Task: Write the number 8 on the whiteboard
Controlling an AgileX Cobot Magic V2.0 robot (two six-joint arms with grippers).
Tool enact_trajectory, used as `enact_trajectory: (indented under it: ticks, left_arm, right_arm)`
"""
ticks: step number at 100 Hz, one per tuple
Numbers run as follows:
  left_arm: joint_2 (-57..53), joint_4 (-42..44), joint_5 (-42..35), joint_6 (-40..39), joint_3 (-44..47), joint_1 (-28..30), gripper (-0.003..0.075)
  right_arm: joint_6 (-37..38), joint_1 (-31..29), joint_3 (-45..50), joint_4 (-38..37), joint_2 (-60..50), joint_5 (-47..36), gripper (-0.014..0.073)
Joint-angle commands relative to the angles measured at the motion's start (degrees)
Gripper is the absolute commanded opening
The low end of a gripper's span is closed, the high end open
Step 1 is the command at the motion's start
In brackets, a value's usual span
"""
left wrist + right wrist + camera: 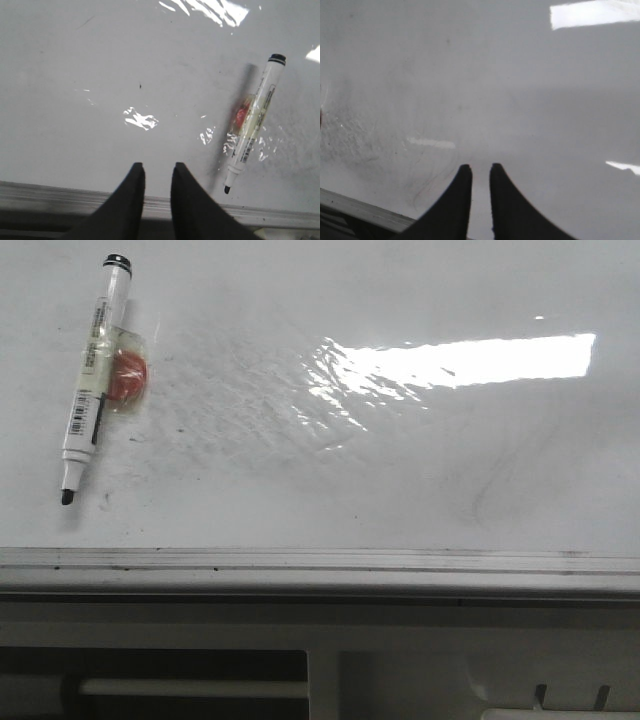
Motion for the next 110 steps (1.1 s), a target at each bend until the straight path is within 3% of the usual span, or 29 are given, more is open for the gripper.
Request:
enact_trajectory:
  ticks: [1,6,16,26,49,73,85,107,110]
  left_arm:
    - [7.0,-0.4,0.4,5.8,-6.5,0.0,0.0325]
    - [10.6,-1.5,2.1,9.5,-8.4,-0.3,0.0385]
    - [16.3,-6.2,1.5,14.5,-10.5,-3.9,0.0386]
    - [21.0,-11.0,-0.6,18.1,-11.5,-9.2,0.0386]
    - [31.1,-14.0,-11.7,18.4,-12.5,-21.4,0.0386]
    - [39.3,-14.3,-19.6,18.4,-12.5,-25.3,0.0382]
    - [41.6,-14.3,-21.2,18.4,-12.5,-25.3,0.0288]
    - [42.9,-14.3,-25.7,18.4,-12.5,-25.3,-0.0010]
    - [42.8,-14.3,-24.9,18.4,-12.6,-25.3,-0.0018]
  right_arm:
    - [-0.4,-0.3,-5.0,-0.6,4.6,-0.9,0.0262]
    - [-0.4,-0.3,-6.1,-0.6,6.2,-0.8,0.0360]
    - [-0.4,0.6,-6.9,-0.6,8.0,-2.5,0.0471]
    - [-0.4,2.6,-7.0,-0.9,8.6,-3.1,0.0470]
    - [-0.4,4.1,-7.0,-2.5,9.4,-3.0,0.0469]
    - [-0.4,4.1,-7.0,-2.5,9.4,-3.0,0.0469]
    - [-0.4,4.1,-7.0,-2.5,9.4,-3.0,0.0469]
    - [-0.4,4.1,-7.0,-2.2,9.4,-3.0,0.0469]
    - [-0.4,4.2,-7.0,-2.1,9.4,-2.8,0.0469]
